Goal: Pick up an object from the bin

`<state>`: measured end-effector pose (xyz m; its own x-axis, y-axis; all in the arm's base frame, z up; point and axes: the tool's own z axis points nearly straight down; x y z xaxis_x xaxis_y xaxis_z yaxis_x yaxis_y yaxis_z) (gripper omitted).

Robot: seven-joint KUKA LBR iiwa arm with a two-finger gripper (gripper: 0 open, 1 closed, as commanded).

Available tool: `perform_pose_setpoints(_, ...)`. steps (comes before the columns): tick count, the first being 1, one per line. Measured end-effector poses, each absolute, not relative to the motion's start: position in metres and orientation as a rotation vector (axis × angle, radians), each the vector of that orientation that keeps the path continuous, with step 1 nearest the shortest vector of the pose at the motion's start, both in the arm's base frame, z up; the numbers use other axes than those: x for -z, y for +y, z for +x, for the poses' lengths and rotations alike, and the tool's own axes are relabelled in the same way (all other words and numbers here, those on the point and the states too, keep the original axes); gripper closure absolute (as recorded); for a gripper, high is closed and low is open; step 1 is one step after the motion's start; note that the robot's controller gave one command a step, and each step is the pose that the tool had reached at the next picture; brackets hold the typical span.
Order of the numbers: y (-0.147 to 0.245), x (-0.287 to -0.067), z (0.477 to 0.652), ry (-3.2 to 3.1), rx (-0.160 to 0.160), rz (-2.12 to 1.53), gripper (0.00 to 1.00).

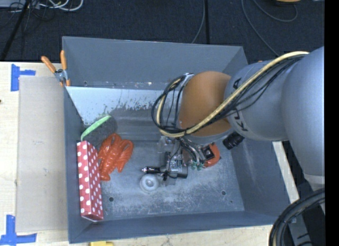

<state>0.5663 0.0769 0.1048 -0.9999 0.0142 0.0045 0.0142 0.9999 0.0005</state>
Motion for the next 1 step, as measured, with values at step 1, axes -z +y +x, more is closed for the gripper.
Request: perform_pose_setpoints(1,0.0744,-0.0903,0.564,-3.131,-0.001,-0.01,0.0)
